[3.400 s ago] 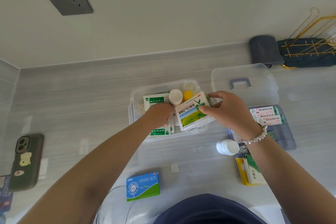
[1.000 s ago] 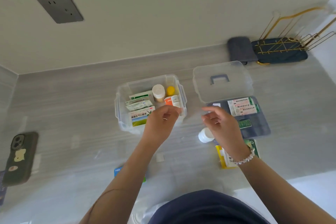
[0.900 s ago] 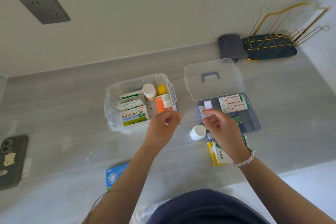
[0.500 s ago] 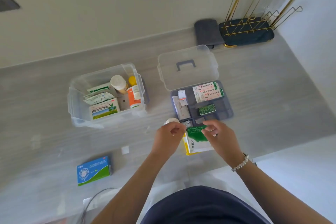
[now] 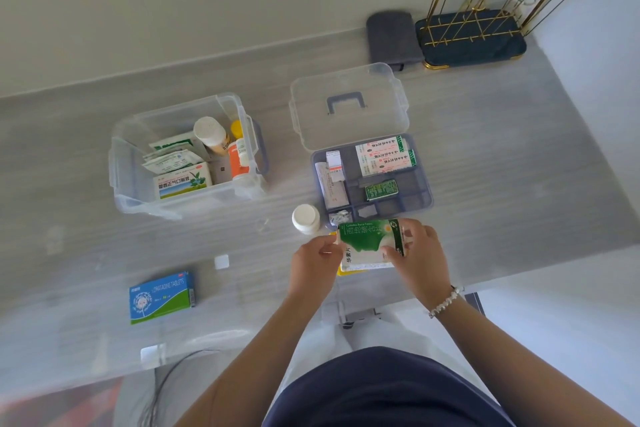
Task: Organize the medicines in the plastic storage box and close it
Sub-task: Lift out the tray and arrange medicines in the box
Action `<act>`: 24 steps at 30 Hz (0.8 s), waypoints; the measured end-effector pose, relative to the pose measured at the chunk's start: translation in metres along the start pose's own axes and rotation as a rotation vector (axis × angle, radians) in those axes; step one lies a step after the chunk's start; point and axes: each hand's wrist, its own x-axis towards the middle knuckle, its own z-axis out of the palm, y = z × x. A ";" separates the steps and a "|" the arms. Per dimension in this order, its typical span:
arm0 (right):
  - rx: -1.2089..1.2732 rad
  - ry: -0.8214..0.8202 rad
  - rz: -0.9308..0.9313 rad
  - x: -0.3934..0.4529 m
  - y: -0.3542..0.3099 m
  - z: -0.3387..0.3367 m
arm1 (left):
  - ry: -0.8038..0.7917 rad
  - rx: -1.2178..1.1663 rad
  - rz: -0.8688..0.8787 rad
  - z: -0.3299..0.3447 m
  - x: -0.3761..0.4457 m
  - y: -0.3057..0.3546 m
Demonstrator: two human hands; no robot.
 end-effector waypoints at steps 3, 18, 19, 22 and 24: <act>0.048 -0.020 0.058 0.001 0.005 0.002 | -0.032 -0.023 -0.012 0.010 -0.003 0.001; 0.490 0.172 0.121 -0.014 -0.040 -0.024 | -0.014 -0.130 0.181 -0.032 -0.011 0.035; 0.515 0.179 0.114 -0.014 -0.047 -0.026 | -0.013 -0.140 0.202 -0.038 -0.011 0.038; 0.581 0.194 0.049 -0.016 -0.077 -0.027 | 0.024 -0.149 0.243 -0.067 -0.011 0.043; 0.582 0.183 -0.001 -0.016 -0.100 -0.024 | 0.059 -0.166 0.252 -0.088 -0.009 0.044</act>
